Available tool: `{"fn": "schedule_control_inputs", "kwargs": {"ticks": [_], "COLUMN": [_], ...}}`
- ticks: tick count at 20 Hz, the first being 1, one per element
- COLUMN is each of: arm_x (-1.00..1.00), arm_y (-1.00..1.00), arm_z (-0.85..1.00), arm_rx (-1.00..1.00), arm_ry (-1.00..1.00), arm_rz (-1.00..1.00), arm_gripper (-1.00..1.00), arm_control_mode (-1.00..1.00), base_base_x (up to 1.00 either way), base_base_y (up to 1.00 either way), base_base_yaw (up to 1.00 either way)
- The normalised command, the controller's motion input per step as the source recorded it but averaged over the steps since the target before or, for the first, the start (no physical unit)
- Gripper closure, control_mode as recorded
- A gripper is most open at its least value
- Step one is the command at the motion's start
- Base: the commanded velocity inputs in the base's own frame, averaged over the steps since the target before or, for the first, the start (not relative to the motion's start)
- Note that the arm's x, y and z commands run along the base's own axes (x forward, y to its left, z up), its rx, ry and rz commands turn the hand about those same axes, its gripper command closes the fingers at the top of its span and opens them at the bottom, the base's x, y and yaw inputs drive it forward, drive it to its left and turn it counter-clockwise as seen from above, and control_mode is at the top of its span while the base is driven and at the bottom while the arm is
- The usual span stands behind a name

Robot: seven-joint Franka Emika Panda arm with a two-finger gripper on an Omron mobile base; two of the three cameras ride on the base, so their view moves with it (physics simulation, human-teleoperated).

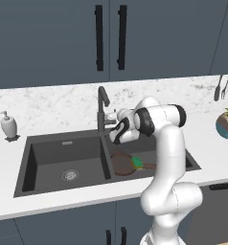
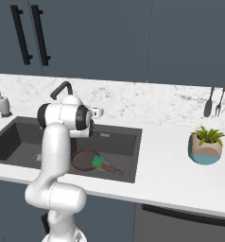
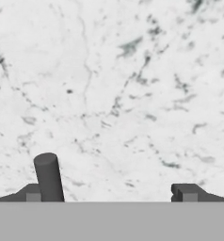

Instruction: Pick the pan and sponge and place them into the sink. Then turn on the water.

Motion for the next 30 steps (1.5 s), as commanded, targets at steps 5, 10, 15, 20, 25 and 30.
{"fn": "schedule_control_inputs", "kwargs": {"ticks": [5,10,15,20,25,30], "arm_x": [0.02,0.0,0.0,0.0,-0.04,0.0], "arm_y": [-0.05,-0.28,-0.4,-0.57,-0.86,-0.94], "arm_z": [0.0,0.0,0.0,0.0,0.0,0.0], "arm_rx": [0.0,0.01,0.02,0.03,0.04,0.06], "arm_ry": [0.0,0.0,0.0,0.0,0.0,0.0], "arm_rz": [0.0,0.0,0.0,0.0,0.0,0.0], "arm_gripper": [-1.0,-1.0,-1.0,-1.0,-1.0,-1.0], "arm_control_mode": [-1.0,-1.0,-1.0,-1.0,-1.0,-1.0], "base_base_x": [0.0,0.0,0.0,0.0,0.0,0.0], "base_base_y": [0.0,0.0,0.0,0.0,0.0,0.0], "base_base_yaw": [0.0,0.0,0.0,0.0,0.0,0.0]}}
